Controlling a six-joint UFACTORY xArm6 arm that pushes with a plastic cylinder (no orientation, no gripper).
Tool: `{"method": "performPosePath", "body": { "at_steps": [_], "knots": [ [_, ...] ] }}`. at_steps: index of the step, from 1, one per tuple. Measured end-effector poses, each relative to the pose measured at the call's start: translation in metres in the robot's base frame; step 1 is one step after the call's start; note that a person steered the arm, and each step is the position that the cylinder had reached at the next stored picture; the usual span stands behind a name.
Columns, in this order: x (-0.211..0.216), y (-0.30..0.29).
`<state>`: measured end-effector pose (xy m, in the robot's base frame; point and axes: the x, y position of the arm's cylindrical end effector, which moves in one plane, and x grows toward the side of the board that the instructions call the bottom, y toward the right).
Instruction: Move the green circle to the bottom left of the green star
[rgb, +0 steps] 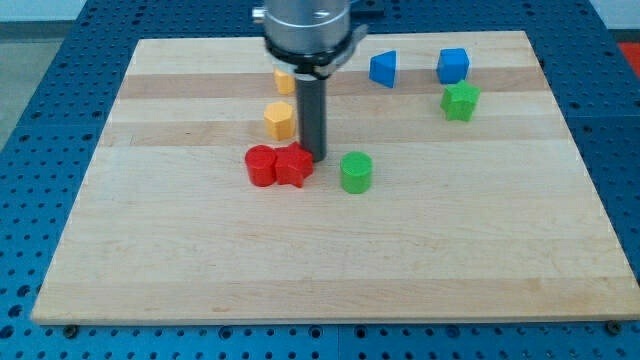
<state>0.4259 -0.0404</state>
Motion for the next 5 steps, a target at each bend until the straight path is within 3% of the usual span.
{"method": "performPosePath", "body": {
  "at_steps": [2,5],
  "knots": [
    [0.032,-0.013],
    [0.038,0.034]
  ]
}}
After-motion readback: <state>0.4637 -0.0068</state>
